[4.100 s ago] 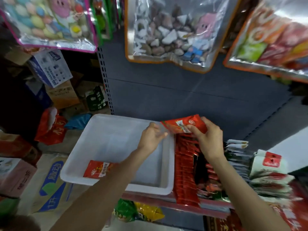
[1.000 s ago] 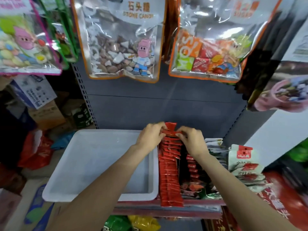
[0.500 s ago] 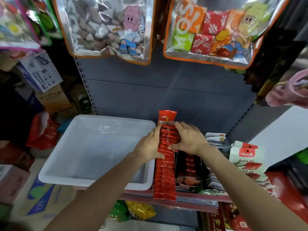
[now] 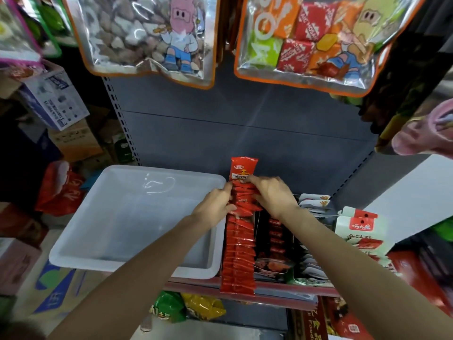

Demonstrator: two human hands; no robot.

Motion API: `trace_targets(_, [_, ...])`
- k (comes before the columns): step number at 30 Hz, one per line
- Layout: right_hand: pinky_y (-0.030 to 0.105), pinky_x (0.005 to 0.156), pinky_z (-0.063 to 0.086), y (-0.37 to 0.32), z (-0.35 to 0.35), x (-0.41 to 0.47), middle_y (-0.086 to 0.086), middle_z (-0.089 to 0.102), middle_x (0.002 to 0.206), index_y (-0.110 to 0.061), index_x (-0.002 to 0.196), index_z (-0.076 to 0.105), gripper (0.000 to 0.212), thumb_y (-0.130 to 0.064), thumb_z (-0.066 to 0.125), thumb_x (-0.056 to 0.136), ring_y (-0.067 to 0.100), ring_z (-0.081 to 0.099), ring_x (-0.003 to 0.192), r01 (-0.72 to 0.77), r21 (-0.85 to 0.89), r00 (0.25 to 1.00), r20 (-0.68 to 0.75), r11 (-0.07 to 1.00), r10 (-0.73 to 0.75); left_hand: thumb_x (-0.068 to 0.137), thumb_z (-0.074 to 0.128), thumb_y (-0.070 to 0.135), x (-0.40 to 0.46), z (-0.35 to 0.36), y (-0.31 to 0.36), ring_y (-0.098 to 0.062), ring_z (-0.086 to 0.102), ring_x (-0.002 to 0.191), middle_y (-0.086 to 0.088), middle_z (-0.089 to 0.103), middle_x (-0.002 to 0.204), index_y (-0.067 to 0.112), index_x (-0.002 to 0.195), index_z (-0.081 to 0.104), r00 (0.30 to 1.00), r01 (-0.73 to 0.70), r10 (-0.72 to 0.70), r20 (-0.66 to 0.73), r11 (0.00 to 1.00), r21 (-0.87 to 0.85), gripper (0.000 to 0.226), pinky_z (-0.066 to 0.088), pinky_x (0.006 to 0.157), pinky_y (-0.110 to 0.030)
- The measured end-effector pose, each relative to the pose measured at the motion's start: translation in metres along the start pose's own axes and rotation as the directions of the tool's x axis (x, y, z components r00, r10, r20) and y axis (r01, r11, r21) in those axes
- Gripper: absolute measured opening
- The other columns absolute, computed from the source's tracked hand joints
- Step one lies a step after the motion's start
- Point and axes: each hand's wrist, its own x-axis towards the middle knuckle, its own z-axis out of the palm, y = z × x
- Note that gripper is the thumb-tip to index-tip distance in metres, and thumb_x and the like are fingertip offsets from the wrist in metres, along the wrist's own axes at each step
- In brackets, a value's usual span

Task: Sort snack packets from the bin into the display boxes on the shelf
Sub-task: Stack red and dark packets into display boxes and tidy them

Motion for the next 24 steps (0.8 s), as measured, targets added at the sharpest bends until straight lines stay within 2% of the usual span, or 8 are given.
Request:
trace_targets(3, [0.035, 0.098, 0.033, 0.005, -0.002, 0.011, 0.003, 0.067, 0.111, -0.024, 0.128, 0.046, 0.035, -0.015, 0.048, 0.094, 0.026, 0.062, 0.101, -0.036, -0.063, 0.998, 0.053, 0.997, 0.039, 0.09, 0.06, 0.012, 0.004, -0.01, 0.0, -0.019, 0.064, 0.097, -0.008, 0.067, 0.106, 0.01, 0.132, 0.043, 1.0, -0.004, 0.005, 0.01, 0.999, -0.037, 0.045, 0.053, 0.089, -0.037])
trace_targets(6, [0.043, 0.103, 0.033, 0.0, 0.009, 0.015, 0.007, 0.052, 0.127, -0.02, 0.133, 0.04, 0.042, -0.018, 0.052, 0.093, 0.027, 0.049, 0.119, -0.083, -0.118, 0.979, 0.174, 0.99, 0.103, 0.089, 0.063, 0.013, 0.003, -0.011, 0.002, -0.018, 0.063, 0.097, -0.008, 0.065, 0.107, 0.01, 0.134, 0.042, 0.999, 0.013, -0.013, 0.04, 1.0, -0.02, 0.05, 0.052, 0.09, -0.034])
trace_targets(11, [0.044, 0.102, 0.041, -0.006, 0.013, 0.011, 0.016, 0.028, 0.142, -0.01, 0.138, 0.034, 0.068, -0.012, 0.068, 0.079, 0.033, 0.035, 0.127, -0.103, -0.014, 0.984, -0.147, 0.995, 0.1, 0.087, 0.065, 0.013, 0.001, -0.009, 0.003, -0.019, 0.058, 0.102, -0.007, 0.047, 0.129, 0.017, 0.146, 0.026, 0.998, -0.025, 0.026, -0.053, 1.0, 0.011, 0.071, 0.049, 0.095, -0.039])
trace_targets(14, [0.038, 0.108, 0.034, -0.002, 0.01, 0.017, 0.009, 0.02, 0.152, -0.016, 0.149, 0.014, 0.082, -0.013, 0.064, 0.085, 0.028, 0.03, 0.136, -0.095, 0.025, 0.992, -0.077, 0.995, 0.097, 0.088, 0.064, 0.012, -0.002, -0.009, 0.006, -0.019, 0.056, 0.105, -0.006, 0.035, 0.137, 0.018, 0.148, 0.019, 0.994, -0.064, 0.068, -0.088, 0.997, 0.049, 0.076, 0.047, 0.097, -0.036])
trace_targets(16, [0.036, 0.106, 0.035, 0.0, 0.01, 0.021, 0.008, 0.029, 0.148, -0.017, 0.149, 0.016, 0.069, -0.012, 0.054, 0.091, 0.027, 0.038, 0.131, -0.103, -0.004, 0.991, -0.081, 0.995, 0.103, 0.088, 0.064, 0.014, -0.002, -0.009, 0.007, -0.018, 0.048, 0.119, -0.003, 0.026, 0.144, 0.019, 0.15, 0.015, 0.982, -0.116, 0.134, -0.13, 0.984, 0.139, 0.08, 0.043, 0.102, -0.033])
trace_targets(20, [0.035, 0.102, 0.035, 0.004, 0.016, 0.024, 0.006, 0.051, 0.131, -0.019, 0.139, 0.041, 0.043, -0.012, 0.043, 0.096, 0.026, 0.047, 0.122, -0.081, -0.132, 0.997, 0.001, 0.988, 0.082, 0.089, 0.063, 0.023, -0.001, -0.007, 0.002, -0.017, 0.016, 0.142, 0.001, 0.005, 0.159, 0.018, 0.151, 0.011, 0.944, -0.226, 0.311, -0.115, 0.857, 0.463, 0.081, 0.021, 0.115, -0.032])
trace_targets(22, [0.034, 0.097, 0.038, 0.005, 0.021, 0.022, 0.006, 0.056, 0.124, -0.017, 0.126, 0.053, 0.032, -0.012, 0.043, 0.096, 0.025, 0.052, 0.115, -0.09, -0.138, 0.993, 0.062, 0.986, 0.099, 0.09, 0.06, 0.026, -0.001, -0.006, 0.0, -0.014, 0.007, 0.145, 0.003, -0.001, 0.159, 0.017, 0.151, 0.006, 0.948, -0.224, 0.305, -0.091, 0.843, 0.489, 0.082, 0.013, 0.117, -0.03])
trace_targets(24, [0.034, 0.097, 0.041, 0.006, 0.021, 0.022, 0.006, 0.053, 0.128, -0.015, 0.125, 0.055, 0.03, -0.014, 0.046, 0.096, 0.026, 0.05, 0.118, -0.126, -0.015, 0.991, 0.036, 0.992, 0.127, 0.093, 0.056, 0.028, 0.0, -0.006, -0.003, -0.013, 0.002, 0.146, 0.002, -0.004, 0.16, 0.015, 0.151, 0.007, 0.961, -0.214, 0.271, -0.053, 0.852, 0.479, 0.077, 0.01, 0.117, -0.029])
